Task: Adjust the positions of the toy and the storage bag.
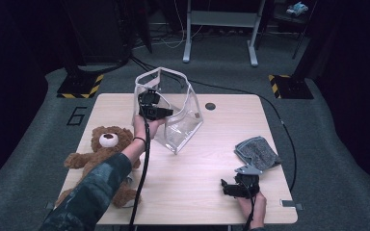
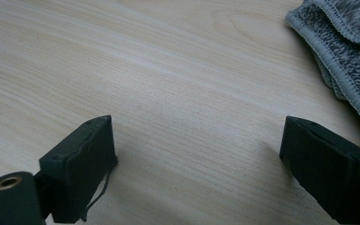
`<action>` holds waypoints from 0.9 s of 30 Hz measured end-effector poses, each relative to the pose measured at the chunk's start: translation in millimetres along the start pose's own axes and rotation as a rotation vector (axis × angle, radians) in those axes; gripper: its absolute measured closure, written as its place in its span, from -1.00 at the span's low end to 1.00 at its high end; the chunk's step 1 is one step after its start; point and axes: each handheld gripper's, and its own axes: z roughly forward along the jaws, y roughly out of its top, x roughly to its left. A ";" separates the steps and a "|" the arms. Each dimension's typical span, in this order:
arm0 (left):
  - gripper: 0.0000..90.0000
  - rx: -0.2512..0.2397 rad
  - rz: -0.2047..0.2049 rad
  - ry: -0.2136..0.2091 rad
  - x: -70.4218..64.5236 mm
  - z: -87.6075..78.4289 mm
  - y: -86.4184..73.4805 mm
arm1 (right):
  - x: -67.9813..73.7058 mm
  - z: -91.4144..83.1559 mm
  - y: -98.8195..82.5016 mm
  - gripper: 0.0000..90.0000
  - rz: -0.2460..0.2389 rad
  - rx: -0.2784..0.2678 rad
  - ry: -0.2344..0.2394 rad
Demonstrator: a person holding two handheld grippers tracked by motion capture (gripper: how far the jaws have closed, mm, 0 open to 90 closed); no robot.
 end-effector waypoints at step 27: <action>0.77 0.024 0.119 -0.017 -8.2 -1.9 -3.0 | 0.5 0.3 0.2 -0.79 0.016 -0.005 -0.012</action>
